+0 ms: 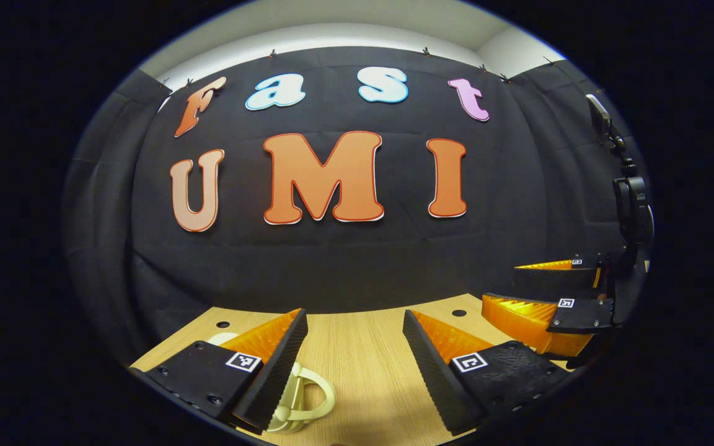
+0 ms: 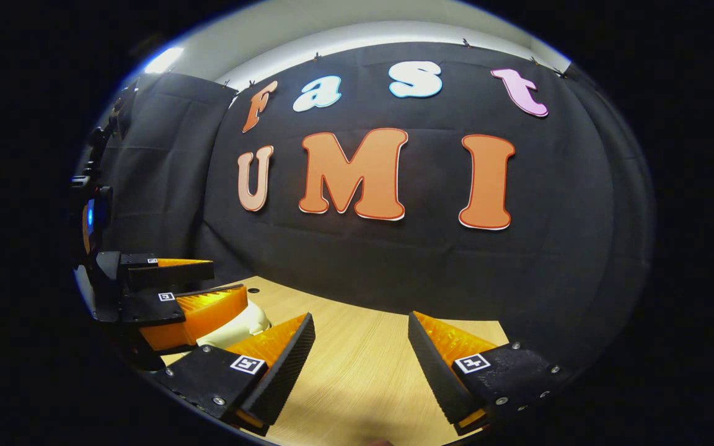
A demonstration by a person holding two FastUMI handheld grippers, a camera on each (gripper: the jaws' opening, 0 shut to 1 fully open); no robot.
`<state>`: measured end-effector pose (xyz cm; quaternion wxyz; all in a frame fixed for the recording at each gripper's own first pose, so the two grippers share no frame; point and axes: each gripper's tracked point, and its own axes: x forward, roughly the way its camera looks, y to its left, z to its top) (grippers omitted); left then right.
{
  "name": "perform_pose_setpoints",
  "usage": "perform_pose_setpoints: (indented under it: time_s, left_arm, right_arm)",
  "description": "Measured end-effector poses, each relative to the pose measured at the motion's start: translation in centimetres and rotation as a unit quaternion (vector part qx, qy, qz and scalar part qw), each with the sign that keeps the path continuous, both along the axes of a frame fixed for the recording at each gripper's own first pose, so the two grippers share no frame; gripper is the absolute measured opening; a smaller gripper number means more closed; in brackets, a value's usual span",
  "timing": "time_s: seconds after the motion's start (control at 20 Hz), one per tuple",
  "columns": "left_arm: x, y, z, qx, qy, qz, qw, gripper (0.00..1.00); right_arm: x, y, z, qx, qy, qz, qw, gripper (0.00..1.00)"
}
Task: First open the suitcase, pack the skin care products into it, and then close the suitcase.
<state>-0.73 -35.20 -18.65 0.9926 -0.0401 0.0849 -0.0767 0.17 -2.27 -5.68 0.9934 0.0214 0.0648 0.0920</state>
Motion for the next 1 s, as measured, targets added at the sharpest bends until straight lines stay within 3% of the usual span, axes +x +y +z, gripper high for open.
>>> perform_pose_setpoints:
  time_s: [1.0]
  left_arm:
    - [-0.6,3.3,-2.4,0.010,0.047,0.036,0.998,0.96]
  right_arm:
    - [1.1,0.7,-0.1,0.013,-0.006,0.000,1.000,0.95]
